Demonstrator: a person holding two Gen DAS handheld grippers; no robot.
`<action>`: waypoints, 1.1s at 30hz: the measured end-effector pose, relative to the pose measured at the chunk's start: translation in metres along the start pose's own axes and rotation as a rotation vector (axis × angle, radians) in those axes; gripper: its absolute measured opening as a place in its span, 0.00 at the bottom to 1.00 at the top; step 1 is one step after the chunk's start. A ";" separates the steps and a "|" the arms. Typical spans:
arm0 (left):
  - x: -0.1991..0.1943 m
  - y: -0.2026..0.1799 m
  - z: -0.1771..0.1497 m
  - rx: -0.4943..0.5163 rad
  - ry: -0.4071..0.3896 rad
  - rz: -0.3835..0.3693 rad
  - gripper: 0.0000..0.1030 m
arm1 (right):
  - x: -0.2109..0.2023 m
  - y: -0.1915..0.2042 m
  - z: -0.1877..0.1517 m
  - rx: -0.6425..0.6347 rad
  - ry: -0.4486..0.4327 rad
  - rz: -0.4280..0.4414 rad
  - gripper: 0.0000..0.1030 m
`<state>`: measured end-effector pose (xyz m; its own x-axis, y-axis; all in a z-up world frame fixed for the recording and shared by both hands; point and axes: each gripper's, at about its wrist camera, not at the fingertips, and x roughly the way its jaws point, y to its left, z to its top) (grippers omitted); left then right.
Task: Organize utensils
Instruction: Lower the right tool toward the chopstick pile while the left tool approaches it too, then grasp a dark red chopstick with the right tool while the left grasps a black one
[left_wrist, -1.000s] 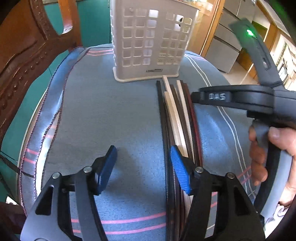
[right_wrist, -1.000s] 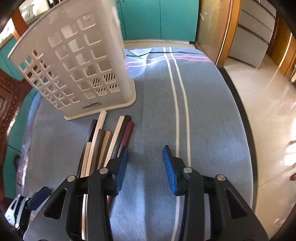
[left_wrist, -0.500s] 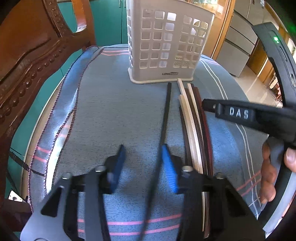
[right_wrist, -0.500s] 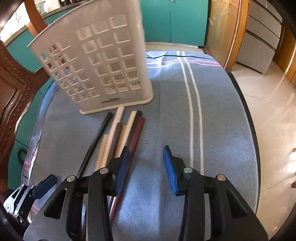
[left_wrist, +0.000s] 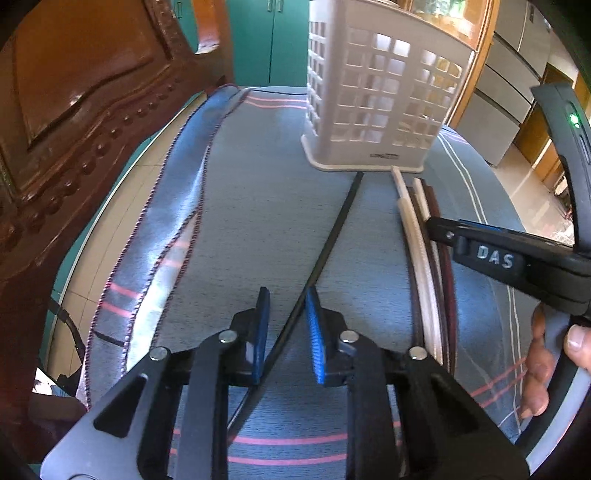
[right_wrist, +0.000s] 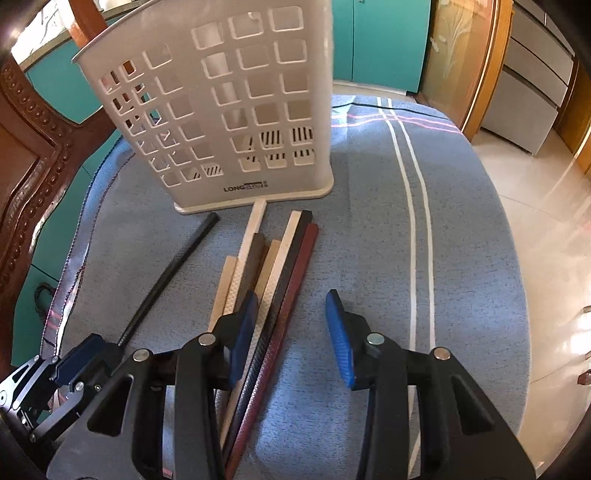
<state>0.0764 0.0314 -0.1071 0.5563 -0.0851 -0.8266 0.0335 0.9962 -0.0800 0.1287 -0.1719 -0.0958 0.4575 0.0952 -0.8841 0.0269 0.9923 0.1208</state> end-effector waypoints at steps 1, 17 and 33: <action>0.001 0.000 0.001 -0.004 0.000 0.000 0.24 | -0.003 -0.006 -0.002 0.010 0.009 0.001 0.38; 0.014 -0.015 0.004 0.023 0.012 -0.003 0.56 | -0.006 -0.033 0.000 0.007 0.027 -0.013 0.32; 0.016 -0.021 0.002 0.028 0.011 0.002 0.59 | -0.025 -0.042 0.000 0.008 -0.023 0.016 0.12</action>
<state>0.0863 0.0088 -0.1177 0.5474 -0.0827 -0.8328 0.0559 0.9965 -0.0623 0.1161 -0.2157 -0.0784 0.4780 0.1088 -0.8716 0.0263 0.9901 0.1380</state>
